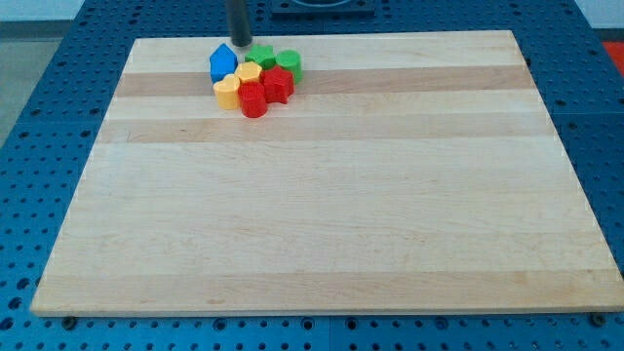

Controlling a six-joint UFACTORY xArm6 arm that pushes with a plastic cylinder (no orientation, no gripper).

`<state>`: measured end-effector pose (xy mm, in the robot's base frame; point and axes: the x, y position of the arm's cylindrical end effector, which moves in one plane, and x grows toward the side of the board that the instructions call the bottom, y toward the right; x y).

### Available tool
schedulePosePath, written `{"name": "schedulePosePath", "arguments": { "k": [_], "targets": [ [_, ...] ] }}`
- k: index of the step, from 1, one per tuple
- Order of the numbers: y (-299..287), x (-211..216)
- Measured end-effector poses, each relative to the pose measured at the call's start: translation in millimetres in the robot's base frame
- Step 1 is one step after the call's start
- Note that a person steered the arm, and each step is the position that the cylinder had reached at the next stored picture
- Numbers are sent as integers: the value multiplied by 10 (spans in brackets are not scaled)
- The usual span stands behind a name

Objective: Place the pointer to the top right

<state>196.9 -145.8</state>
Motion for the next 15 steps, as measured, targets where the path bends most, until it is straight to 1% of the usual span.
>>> {"name": "schedulePosePath", "arguments": {
  "k": [1,2,4,6,8,9,10,11,12,13,15],
  "targets": [
    [-226,50],
    [-210,319],
    [-152,407],
    [-148,687],
    [-241,565],
    [-285,123],
    [-276,-52],
    [-243,-50],
    [59,-53],
    [177,-55],
    [2178,-52]
  ]
}}
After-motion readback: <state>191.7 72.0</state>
